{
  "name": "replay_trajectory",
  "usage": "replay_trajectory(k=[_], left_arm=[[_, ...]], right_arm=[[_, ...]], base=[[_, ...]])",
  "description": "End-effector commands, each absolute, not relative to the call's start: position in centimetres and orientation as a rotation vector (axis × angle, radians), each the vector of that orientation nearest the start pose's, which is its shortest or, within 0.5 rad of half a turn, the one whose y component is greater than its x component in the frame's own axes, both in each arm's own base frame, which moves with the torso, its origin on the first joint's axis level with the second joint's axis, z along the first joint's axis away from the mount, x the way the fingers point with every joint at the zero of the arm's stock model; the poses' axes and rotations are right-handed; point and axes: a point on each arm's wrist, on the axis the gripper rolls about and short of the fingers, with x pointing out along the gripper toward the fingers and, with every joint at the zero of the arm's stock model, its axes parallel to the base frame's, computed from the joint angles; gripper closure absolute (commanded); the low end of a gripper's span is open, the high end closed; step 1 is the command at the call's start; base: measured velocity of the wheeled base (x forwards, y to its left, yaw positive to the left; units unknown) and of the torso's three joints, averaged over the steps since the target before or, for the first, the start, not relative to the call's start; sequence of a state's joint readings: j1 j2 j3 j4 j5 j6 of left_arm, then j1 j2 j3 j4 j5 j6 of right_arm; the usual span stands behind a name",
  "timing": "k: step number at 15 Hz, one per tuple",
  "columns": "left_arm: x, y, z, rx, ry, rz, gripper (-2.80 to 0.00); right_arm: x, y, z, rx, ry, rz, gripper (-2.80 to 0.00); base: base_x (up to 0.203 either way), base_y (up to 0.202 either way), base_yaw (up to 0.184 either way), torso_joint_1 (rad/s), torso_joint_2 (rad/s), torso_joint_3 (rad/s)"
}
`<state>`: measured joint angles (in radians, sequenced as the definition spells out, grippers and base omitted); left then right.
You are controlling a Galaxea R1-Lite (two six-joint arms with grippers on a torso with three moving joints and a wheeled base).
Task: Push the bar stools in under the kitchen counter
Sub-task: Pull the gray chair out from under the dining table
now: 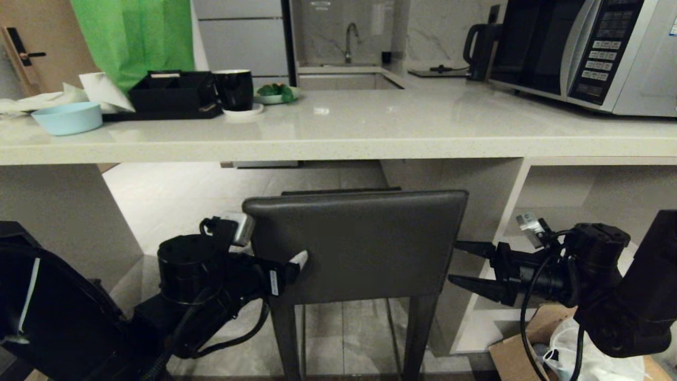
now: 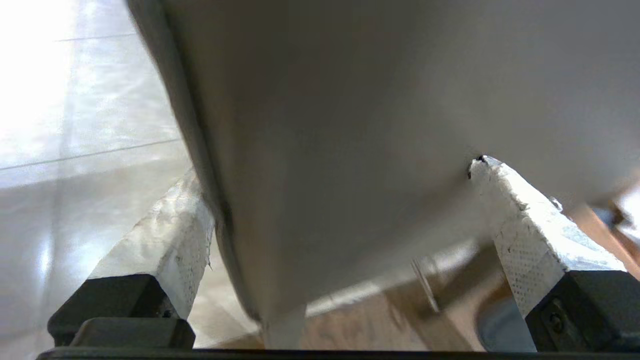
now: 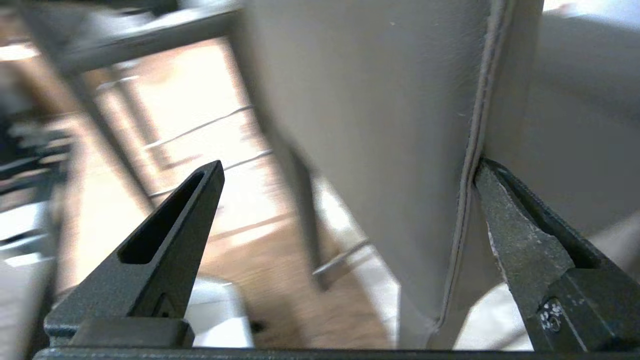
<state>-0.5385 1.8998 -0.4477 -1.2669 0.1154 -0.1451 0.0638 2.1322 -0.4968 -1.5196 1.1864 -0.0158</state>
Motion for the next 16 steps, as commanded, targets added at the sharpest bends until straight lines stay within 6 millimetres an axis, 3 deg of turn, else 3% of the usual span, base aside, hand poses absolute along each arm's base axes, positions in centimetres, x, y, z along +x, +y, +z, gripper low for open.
replay_trajectory(k=[1,4,7,9,12,16], left_arm=[[26.2,-11.8,10.0,-0.103,0.169,-0.321,-2.80],[26.8,-9.8,9.3,-0.114,0.136,-0.297,-2.80],[26.7,-9.5,9.2,-0.114,0.131,-0.306,-2.80],[26.9,-8.4,9.0,-0.122,0.122,-0.342,-2.80],[26.1,-6.5,7.6,-0.128,0.203,-0.453,-2.80],[25.0,-5.2,8.1,-0.144,0.211,-0.557,-2.80]], right_arm=[[29.0,5.7,8.6,0.021,0.048,1.311,-2.80],[28.5,5.9,9.2,0.015,0.036,1.319,-2.80],[29.4,3.6,9.4,0.047,0.049,1.236,-2.80],[29.9,3.0,9.8,0.077,0.056,1.211,-2.80],[30.0,3.8,9.8,0.081,0.059,1.234,-2.80],[29.8,5.0,9.4,0.104,0.085,1.234,-2.80]], base=[[0.000,0.000,0.000,0.000,0.00,0.000],[0.000,0.000,0.000,0.000,0.00,0.000],[0.000,0.000,0.000,0.000,0.00,0.000],[0.000,0.000,0.000,0.000,0.00,0.000],[0.000,0.000,0.000,0.000,0.00,0.000],[0.000,0.000,0.000,0.000,0.00,0.000]])
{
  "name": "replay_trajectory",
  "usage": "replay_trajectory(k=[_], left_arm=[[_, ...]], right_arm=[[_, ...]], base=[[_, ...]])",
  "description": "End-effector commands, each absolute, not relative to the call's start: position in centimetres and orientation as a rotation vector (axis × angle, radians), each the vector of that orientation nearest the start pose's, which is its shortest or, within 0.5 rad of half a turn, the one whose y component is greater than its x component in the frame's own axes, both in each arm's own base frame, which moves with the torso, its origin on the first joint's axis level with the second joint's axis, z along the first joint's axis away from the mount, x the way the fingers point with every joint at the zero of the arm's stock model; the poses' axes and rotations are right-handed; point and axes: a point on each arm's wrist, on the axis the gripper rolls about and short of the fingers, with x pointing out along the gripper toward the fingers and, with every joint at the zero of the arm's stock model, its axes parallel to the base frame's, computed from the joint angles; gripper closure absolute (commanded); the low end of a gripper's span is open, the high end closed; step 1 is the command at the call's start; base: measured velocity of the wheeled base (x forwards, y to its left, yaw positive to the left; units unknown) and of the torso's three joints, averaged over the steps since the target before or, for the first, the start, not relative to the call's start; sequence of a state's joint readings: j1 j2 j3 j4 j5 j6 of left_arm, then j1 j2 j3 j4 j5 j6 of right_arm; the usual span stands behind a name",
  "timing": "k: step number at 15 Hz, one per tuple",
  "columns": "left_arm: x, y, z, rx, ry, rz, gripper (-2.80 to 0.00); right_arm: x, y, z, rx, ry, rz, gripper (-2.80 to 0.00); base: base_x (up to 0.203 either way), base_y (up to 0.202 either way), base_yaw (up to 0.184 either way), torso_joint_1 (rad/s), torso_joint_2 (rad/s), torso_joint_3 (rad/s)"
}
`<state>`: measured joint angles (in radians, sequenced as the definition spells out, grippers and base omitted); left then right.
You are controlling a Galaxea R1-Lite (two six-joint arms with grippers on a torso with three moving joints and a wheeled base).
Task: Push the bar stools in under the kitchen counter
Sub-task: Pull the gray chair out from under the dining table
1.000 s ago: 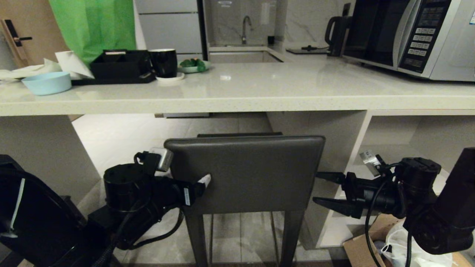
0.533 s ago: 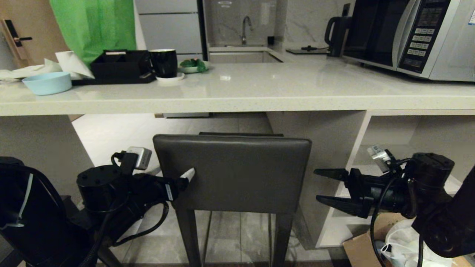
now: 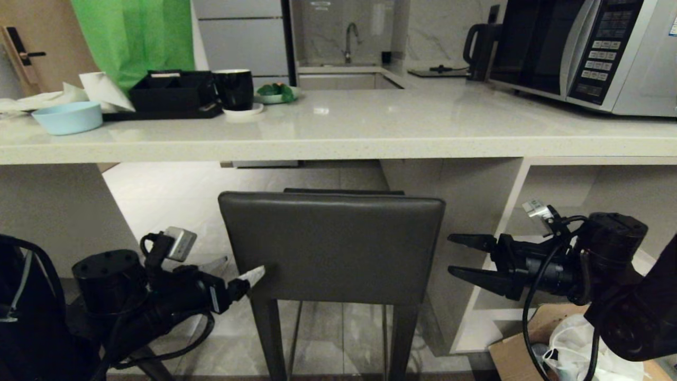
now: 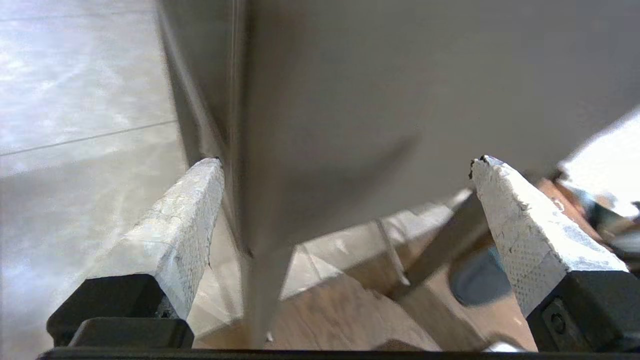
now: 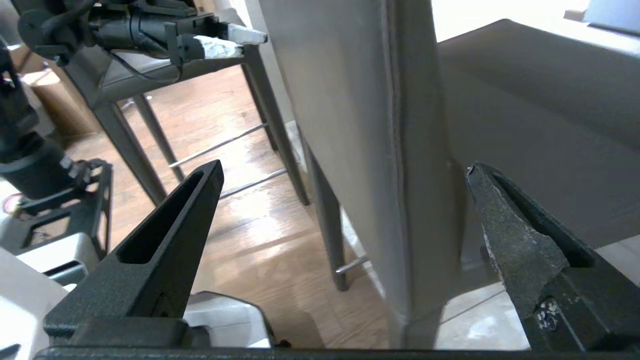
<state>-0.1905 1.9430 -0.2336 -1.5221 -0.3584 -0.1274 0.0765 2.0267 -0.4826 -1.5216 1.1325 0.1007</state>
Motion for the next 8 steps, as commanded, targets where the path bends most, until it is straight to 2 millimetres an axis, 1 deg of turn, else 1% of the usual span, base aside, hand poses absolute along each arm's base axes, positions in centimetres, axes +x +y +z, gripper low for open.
replay_trajectory(k=[1,3,5,7,8], left_arm=[[25.0,-4.9,8.3,-0.146,0.201,-0.576,-2.80],[24.8,-4.1,9.2,-0.150,0.168,-0.615,-2.80],[24.5,-2.7,9.7,-0.159,0.155,-0.692,-2.80],[25.0,-0.6,9.6,-0.165,0.148,-0.741,-2.80],[25.8,-0.1,9.4,-0.164,0.146,-0.747,-2.80]], right_arm=[[29.6,5.5,9.5,0.106,0.086,1.249,-2.80],[29.4,5.7,9.6,0.111,0.091,1.239,-2.80],[28.9,5.8,9.2,0.137,0.122,1.237,-2.80],[28.9,6.6,9.2,0.136,0.124,1.261,-2.80],[29.0,6.8,9.3,0.134,0.118,1.257,-2.80]], base=[[0.000,0.000,0.000,0.000,0.00,0.000],[0.000,0.000,0.000,0.000,0.00,0.000],[0.000,0.000,0.000,0.000,0.00,0.000],[0.000,0.000,0.000,0.000,0.00,0.000],[0.000,0.000,0.000,0.000,0.00,0.000]])
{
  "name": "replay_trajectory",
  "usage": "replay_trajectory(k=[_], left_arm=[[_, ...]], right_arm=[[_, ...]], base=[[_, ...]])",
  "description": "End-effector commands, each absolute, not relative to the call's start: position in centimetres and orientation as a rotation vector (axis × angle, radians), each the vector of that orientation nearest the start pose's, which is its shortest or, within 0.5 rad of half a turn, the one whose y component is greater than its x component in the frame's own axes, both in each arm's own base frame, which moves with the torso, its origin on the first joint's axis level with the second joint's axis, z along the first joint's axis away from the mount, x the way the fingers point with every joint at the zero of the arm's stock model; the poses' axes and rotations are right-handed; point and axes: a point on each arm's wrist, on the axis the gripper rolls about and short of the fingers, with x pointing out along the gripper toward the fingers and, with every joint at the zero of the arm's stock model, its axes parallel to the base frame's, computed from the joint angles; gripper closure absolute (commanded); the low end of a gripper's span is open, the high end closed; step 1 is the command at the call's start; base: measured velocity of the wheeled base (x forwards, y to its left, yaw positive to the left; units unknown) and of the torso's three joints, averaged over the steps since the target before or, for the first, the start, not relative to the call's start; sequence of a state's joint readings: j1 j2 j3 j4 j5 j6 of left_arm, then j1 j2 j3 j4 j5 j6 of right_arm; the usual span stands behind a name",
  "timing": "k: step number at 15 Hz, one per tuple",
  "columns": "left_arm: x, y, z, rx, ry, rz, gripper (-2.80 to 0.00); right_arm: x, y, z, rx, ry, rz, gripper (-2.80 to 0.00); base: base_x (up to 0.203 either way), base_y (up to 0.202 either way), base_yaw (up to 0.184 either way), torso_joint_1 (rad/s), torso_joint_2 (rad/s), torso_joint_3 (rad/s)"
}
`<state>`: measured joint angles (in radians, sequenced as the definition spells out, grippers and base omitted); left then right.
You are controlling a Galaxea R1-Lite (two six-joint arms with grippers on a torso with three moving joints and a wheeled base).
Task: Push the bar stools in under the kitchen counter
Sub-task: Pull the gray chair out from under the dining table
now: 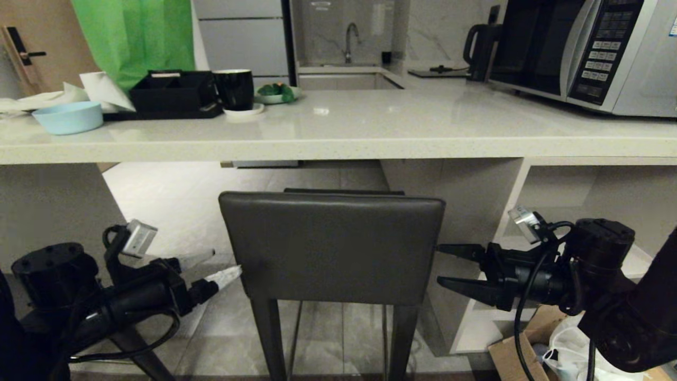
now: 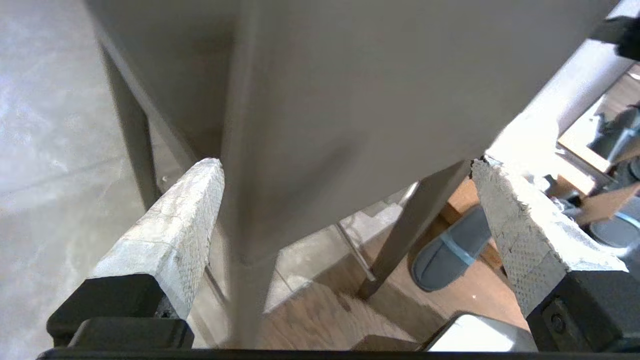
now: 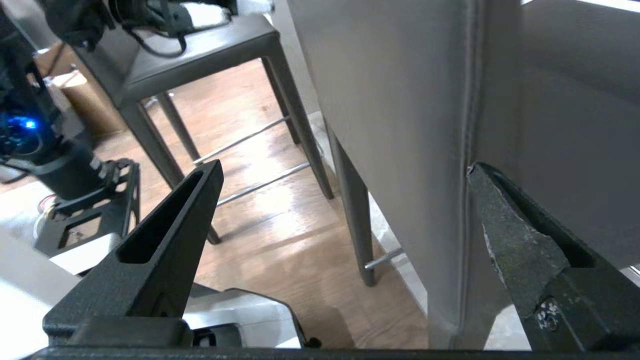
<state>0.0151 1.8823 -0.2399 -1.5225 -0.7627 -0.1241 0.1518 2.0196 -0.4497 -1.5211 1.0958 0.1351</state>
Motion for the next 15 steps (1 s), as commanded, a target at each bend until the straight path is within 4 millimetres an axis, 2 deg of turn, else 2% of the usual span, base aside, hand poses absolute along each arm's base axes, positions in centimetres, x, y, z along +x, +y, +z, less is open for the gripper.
replay_trajectory(k=[1,5,7,10,15], left_arm=[[26.6,0.4,9.3,-0.155,0.133,-0.742,-2.80],[29.9,0.9,9.0,-0.125,0.087,-0.765,-2.80],[30.5,0.5,9.0,-0.120,0.080,-0.819,-2.80],[31.2,-0.1,8.0,-0.130,0.103,-0.919,-2.80],[33.4,-1.2,7.3,-0.117,0.085,-0.930,-2.80]], right_arm=[[29.3,6.9,9.4,0.137,0.115,1.245,-2.80],[30.4,7.1,10.0,0.161,0.102,1.240,-2.80],[30.4,7.1,10.0,0.165,0.106,1.242,-2.80],[31.0,8.4,9.1,0.172,0.126,1.271,-2.80],[32.2,10.9,8.1,0.191,0.136,1.254,-2.80]], base=[[0.000,0.000,0.000,0.000,0.00,0.000],[0.000,0.000,0.000,0.000,0.00,0.000],[0.000,0.000,0.000,0.000,0.00,0.000],[0.000,0.000,0.000,0.000,0.00,0.000],[0.000,0.000,0.000,0.000,0.00,0.000]])
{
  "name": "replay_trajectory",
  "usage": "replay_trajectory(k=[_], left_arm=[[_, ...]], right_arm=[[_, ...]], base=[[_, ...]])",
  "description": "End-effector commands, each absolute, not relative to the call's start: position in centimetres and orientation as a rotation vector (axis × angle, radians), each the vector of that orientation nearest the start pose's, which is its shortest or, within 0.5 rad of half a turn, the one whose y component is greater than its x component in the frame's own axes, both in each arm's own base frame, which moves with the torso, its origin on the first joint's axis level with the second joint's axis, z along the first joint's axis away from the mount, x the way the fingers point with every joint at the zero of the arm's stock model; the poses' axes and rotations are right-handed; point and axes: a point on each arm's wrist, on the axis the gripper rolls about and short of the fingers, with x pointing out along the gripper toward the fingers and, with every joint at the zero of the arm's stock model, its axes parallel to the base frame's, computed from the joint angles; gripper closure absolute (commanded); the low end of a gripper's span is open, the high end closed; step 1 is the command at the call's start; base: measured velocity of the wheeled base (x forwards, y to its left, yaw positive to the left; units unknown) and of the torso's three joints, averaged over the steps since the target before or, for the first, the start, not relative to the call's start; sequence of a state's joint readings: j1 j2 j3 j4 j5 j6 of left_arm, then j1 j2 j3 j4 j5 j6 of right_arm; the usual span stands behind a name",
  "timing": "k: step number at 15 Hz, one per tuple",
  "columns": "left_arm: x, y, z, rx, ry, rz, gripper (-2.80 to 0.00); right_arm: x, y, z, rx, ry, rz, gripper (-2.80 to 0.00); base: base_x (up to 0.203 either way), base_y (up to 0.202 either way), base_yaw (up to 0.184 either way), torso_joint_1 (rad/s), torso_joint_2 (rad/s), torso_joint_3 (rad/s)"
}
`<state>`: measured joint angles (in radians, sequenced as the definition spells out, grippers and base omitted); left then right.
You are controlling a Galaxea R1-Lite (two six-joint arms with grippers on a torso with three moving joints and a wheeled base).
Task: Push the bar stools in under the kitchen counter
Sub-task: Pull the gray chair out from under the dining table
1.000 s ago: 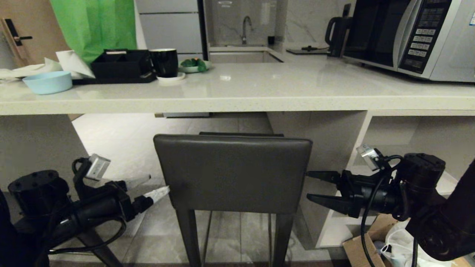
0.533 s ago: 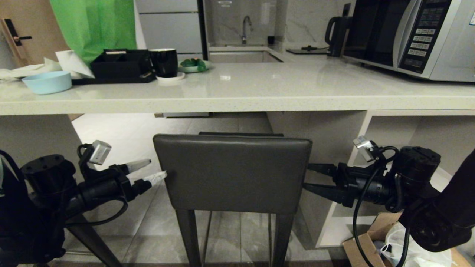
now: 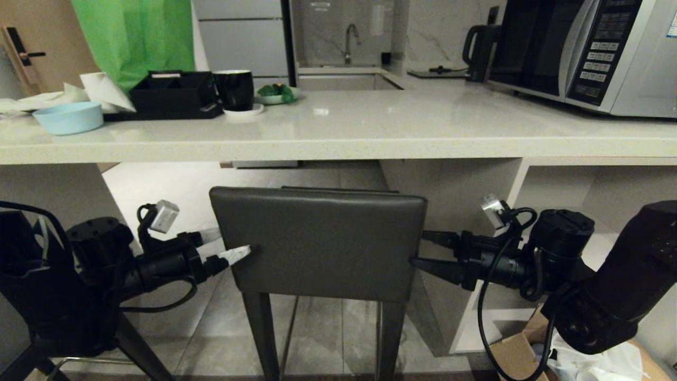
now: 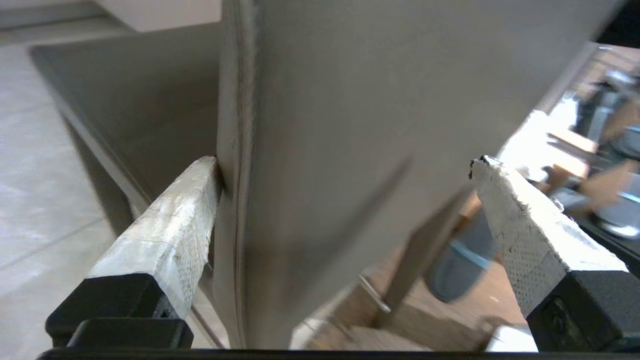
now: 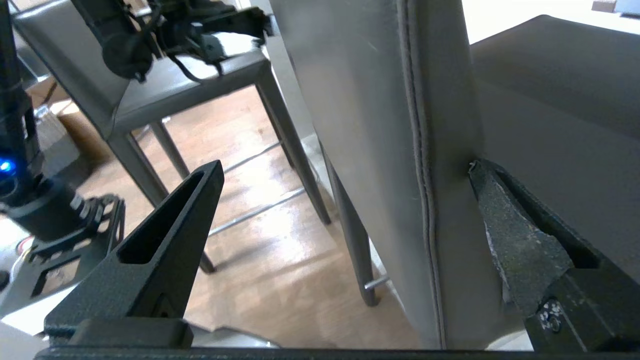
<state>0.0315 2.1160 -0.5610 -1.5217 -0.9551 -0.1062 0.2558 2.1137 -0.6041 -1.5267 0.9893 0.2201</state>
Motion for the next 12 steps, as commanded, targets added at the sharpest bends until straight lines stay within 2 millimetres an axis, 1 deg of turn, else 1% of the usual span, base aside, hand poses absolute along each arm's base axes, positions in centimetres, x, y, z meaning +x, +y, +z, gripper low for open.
replay_trajectory(k=[1,4,8,10,12], left_arm=[[33.3,-1.4,7.1,-0.114,0.090,-0.915,-2.80],[33.3,-1.1,5.6,-0.057,0.097,-0.895,-2.80],[33.4,-1.0,5.5,-0.051,0.093,-0.890,-2.80],[34.0,-0.9,5.3,-0.048,0.088,-0.889,-2.80],[34.7,-0.6,5.5,-0.041,0.066,-0.881,-2.80]], right_arm=[[32.4,11.0,7.8,0.195,0.141,1.238,-2.80],[32.8,10.2,7.4,0.201,0.148,1.194,-2.80],[33.1,10.1,6.4,0.210,0.171,1.181,-2.80],[33.7,10.1,6.0,0.211,0.169,1.152,-2.80],[34.0,10.1,6.1,0.207,0.156,1.138,-2.80]], base=[[0.000,0.000,0.000,0.000,0.00,0.000],[0.000,0.000,0.000,0.000,0.00,0.000],[0.000,0.000,0.000,0.000,0.00,0.000],[0.000,0.000,0.000,0.000,0.00,0.000],[0.000,0.000,0.000,0.000,0.00,0.000]])
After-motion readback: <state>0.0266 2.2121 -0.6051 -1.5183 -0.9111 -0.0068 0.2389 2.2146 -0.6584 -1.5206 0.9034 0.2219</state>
